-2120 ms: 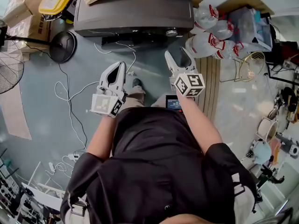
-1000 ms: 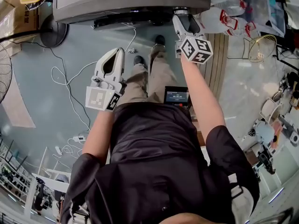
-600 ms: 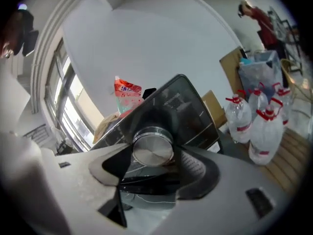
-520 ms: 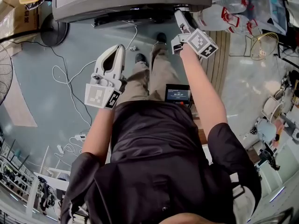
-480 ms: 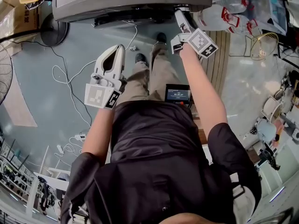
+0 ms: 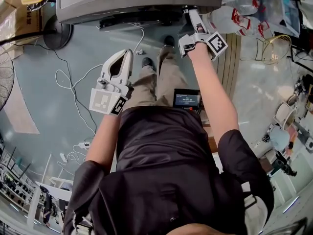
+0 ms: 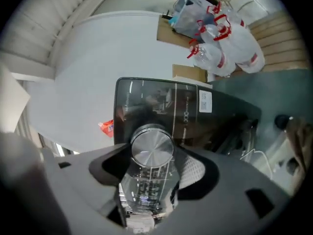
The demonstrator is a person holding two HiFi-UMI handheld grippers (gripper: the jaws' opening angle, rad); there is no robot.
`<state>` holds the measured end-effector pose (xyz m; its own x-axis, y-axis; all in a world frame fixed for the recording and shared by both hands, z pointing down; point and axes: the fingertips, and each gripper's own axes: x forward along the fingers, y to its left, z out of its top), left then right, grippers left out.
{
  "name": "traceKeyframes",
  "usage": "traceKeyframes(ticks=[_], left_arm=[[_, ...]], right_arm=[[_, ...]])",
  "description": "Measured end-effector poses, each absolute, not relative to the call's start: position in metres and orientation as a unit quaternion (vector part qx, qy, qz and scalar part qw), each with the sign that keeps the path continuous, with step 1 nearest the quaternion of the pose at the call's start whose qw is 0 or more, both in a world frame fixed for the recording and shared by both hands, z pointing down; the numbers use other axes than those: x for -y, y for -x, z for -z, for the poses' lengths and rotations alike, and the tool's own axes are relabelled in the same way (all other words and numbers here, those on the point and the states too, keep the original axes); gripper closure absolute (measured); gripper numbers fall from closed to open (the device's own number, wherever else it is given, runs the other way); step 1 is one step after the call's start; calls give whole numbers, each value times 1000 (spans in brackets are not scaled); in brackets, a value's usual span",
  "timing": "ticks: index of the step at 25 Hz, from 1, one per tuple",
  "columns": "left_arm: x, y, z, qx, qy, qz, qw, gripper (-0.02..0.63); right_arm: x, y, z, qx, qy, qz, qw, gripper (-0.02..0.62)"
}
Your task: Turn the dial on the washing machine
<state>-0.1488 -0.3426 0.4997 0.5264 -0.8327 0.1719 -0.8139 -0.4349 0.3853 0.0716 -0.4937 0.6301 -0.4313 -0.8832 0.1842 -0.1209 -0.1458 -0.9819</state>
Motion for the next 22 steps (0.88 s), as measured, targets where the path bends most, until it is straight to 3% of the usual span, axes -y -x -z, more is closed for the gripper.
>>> traceKeyframes(ticks=[8, 22], left_arm=[[345, 147, -500, 482, -849, 22, 214, 611], [339, 150, -500, 489, -845, 22, 217, 611]], right_arm=[[494, -72, -631, -556, 412, 633, 348, 324], [495, -68, -623, -676, 515, 502, 162, 322]])
